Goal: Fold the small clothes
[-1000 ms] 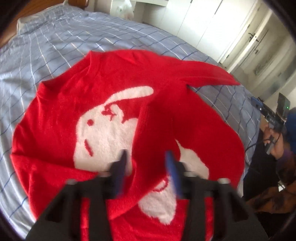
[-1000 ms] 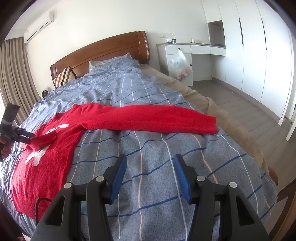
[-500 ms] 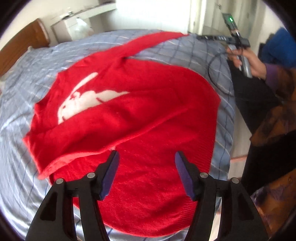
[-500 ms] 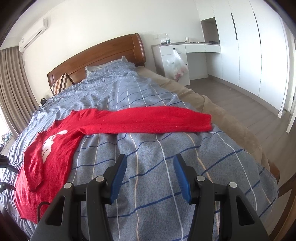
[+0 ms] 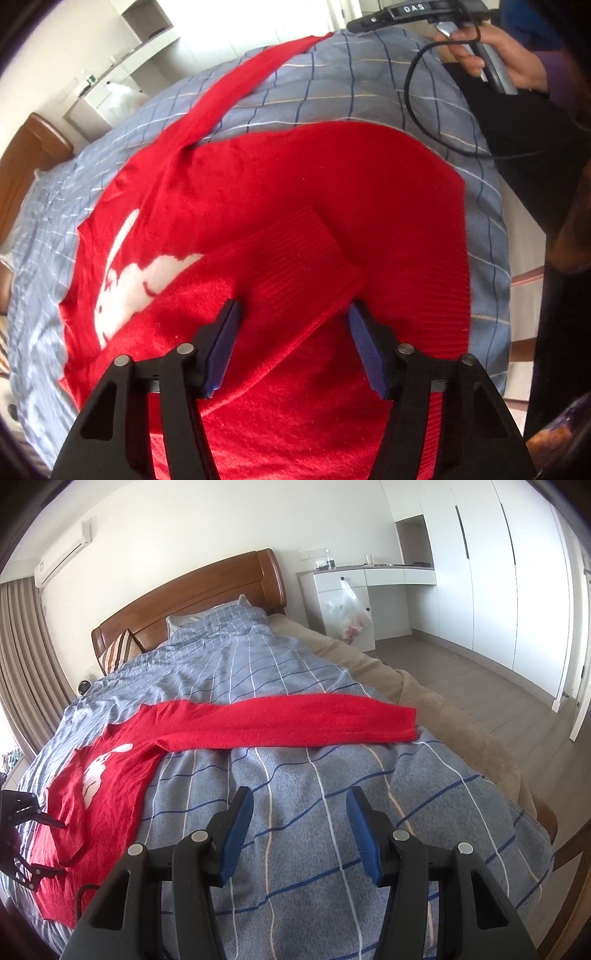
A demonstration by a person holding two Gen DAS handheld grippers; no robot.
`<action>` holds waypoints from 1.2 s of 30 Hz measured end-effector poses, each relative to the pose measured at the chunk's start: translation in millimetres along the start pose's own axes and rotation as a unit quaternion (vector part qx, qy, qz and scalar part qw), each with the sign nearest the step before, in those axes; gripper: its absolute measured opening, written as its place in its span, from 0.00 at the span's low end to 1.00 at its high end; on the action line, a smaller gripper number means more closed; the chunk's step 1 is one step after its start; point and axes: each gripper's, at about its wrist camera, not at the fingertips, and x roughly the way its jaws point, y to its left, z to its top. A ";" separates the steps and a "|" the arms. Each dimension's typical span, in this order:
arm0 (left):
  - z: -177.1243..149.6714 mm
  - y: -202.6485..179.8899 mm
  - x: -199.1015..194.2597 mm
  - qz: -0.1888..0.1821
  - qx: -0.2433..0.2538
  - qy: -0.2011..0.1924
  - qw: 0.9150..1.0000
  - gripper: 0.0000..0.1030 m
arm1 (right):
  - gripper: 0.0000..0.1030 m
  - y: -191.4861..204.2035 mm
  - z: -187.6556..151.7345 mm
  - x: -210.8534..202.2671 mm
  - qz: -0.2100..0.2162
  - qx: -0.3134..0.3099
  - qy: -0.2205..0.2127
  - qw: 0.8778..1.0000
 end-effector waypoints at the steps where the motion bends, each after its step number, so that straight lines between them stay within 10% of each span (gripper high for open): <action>1: 1.7 3.8 -0.8 -0.014 -0.016 -0.008 1.000 0.25 | 0.51 -0.9 -0.2 -0.3 0.000 0.003 0.000 1.000; 2: 2.9 9.3 -1.6 -0.029 -0.041 -0.014 0.999 0.06 | 0.51 -1.7 -0.1 -0.1 0.001 0.005 0.000 1.000; 6: -11.9 48.0 -35.0 -0.026 -0.163 -0.088 0.982 0.03 | 0.51 -4.8 0.2 0.4 0.002 0.011 0.002 1.000; 9: -62.0 107.2 -84.9 0.037 -0.313 -0.159 0.936 0.03 | 0.51 -6.6 0.1 -0.7 0.001 0.014 0.000 1.000; 12: -140.9 159.5 -130.0 0.145 -0.459 -0.192 0.855 0.03 | 0.51 -5.8 -0.1 0.2 0.000 0.011 0.002 1.000; 17: -275.8 193.4 -171.0 0.324 -0.632 -0.158 0.686 0.03 | 0.51 -1.2 -0.6 0.6 -0.005 0.001 0.004 1.000; 20: -331.0 188.2 -173.3 0.385 -0.679 -0.114 0.614 0.03 | 0.51 1.4 -1.3 0.9 -0.009 -0.005 0.006 1.000; 31: -429.5 163.1 -149.3 0.414 -0.766 -0.044 0.489 0.02 | 0.51 9.2 -2.5 4.6 -0.023 -0.023 0.015 0.999; 36: -441.7 153.8 -146.3 0.417 -0.773 -0.037 0.476 0.02 | 0.51 9.2 -1.9 7.3 -0.028 -0.022 0.019 0.999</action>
